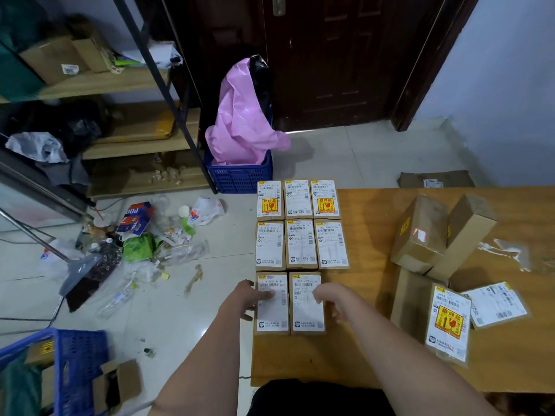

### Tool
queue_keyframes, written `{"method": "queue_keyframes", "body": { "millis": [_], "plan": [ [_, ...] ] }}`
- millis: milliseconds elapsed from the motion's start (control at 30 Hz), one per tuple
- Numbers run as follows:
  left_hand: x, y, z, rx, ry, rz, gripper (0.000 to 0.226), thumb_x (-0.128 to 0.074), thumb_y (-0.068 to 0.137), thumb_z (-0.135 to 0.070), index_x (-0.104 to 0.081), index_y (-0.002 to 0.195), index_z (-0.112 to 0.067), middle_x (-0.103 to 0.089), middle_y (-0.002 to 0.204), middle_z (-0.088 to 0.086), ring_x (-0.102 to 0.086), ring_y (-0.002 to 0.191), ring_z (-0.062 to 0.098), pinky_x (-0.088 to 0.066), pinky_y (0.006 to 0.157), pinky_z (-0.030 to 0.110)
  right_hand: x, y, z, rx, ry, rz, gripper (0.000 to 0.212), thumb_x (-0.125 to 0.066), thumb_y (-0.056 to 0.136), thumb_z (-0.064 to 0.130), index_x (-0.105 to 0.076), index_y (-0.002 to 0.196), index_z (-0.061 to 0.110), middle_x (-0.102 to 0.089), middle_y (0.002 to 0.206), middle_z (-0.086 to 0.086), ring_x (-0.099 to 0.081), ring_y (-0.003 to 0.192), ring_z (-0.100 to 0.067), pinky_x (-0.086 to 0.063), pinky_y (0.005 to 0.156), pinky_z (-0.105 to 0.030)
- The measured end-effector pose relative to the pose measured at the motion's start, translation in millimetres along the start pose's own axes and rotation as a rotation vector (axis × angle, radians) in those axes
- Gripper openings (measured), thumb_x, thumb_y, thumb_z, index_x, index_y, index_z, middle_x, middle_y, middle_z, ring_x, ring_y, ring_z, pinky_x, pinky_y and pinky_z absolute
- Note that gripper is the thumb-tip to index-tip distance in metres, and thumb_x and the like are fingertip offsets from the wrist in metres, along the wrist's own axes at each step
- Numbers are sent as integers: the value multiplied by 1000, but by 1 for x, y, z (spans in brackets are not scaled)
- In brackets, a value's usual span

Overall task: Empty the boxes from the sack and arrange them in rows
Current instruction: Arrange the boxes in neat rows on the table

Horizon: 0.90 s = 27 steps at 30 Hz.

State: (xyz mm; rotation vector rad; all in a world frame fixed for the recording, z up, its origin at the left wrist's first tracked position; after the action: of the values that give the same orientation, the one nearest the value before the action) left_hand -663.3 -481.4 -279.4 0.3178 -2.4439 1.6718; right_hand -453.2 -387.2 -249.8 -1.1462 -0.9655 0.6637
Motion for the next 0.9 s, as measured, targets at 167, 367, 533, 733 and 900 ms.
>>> {"method": "queue_keyframes", "body": {
  "millis": [167,367,533,733,900],
  "plan": [
    [-8,-13,4,-18,-20,22,39,-74,87,-25,-50,115,-14,-62,110,9,-61,101,31,-54,87,51,-10,5,2,42,-7,29,53,-58,94,19,-41,144,10,-44,145,-17,-51,122,-34,-51,97,-46],
    [-5,-14,5,-44,-32,-5,29,-69,90,-24,-54,113,-15,-65,112,10,-61,99,31,-53,82,48,-20,19,3,88,64,15,36,-59,94,14,-53,129,9,-53,139,-13,-53,122,-36,-51,97,-48],
    [-8,-12,6,-57,-62,-17,41,-72,88,-23,-51,122,-14,-66,115,9,-64,97,28,-55,78,44,-19,25,0,103,137,-18,20,-59,93,11,-59,113,10,-63,125,-12,-61,111,-33,-54,93,-50],
    [-5,-5,3,-65,-26,-125,67,-73,81,-47,-42,132,-17,-58,130,11,-59,112,31,-52,88,46,-18,17,-5,138,153,-55,31,-61,94,17,-55,124,10,-61,127,-12,-58,113,-32,-53,92,-46],
    [10,-27,-40,-270,58,-602,45,-56,90,-47,-53,114,-9,-58,115,16,-58,105,36,-51,87,44,7,3,-12,147,121,-116,39,-62,93,27,-54,126,8,-61,109,-10,-61,90,-24,-54,72,-35]
  ]
}}
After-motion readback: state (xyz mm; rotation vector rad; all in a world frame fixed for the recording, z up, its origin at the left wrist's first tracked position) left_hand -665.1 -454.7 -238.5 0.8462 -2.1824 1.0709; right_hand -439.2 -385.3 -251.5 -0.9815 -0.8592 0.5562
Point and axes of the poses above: each hand's wrist, its own y-axis towards the middle knuckle, its own x-axis out of the back of the hand, z = x × y, the point moved 4 cm from there along y, towards the middle knuckle
